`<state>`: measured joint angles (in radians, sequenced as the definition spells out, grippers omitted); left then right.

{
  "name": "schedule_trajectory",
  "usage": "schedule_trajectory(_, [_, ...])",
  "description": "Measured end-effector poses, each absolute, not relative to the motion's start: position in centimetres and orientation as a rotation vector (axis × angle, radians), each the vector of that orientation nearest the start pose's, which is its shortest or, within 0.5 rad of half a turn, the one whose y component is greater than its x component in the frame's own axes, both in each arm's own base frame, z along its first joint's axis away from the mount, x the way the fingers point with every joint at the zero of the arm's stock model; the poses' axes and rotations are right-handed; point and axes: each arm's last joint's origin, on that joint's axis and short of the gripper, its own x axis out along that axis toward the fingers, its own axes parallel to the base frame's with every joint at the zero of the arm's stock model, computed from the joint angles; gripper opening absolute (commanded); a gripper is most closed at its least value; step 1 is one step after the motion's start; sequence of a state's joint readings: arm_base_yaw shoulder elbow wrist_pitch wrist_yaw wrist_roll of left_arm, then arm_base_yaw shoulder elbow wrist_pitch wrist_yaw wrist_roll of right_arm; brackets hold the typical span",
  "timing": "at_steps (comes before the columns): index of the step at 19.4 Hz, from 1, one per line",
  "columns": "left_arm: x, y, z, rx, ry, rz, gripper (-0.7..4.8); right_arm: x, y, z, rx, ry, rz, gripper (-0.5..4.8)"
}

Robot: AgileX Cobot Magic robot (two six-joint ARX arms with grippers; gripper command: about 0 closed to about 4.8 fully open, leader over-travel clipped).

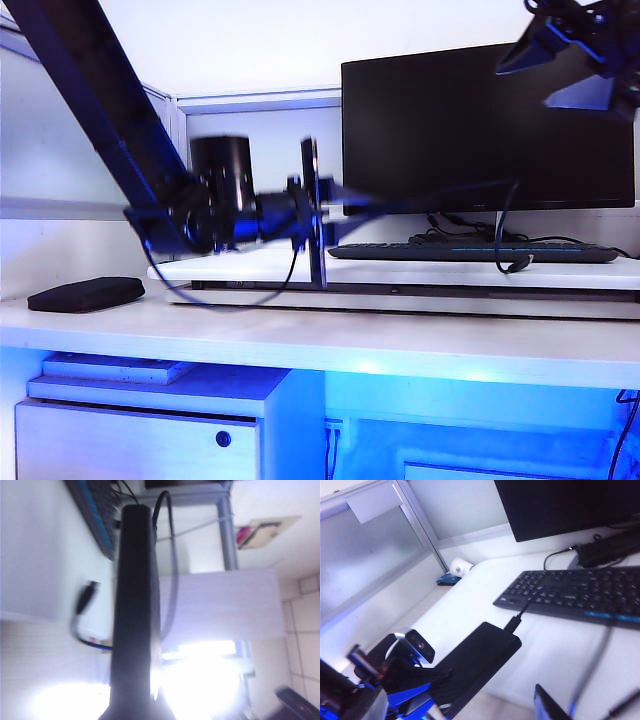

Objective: Unplug the data cable of the portable hard drive.

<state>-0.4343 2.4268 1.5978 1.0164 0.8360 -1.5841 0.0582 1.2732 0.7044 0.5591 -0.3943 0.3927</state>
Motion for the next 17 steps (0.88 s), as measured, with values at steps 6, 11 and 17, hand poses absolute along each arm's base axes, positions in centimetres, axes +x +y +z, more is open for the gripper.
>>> schedule_trajectory(6, [44.6,-23.5,20.6,-1.187,0.792,-1.305,-0.06,29.7,3.0,28.9,0.430,0.091,0.486,3.77])
schedule_trajectory(11, [43.2,-24.6,22.6,-1.089,0.815,-1.430,-0.06,30.7,3.1,29.3,0.462,0.088,0.504,3.77])
schedule_trajectory(17, [42.7,-24.7,23.5,-1.047,0.809,-1.485,-0.06,31.3,3.2,29.5,0.483,0.093,0.530,3.72])
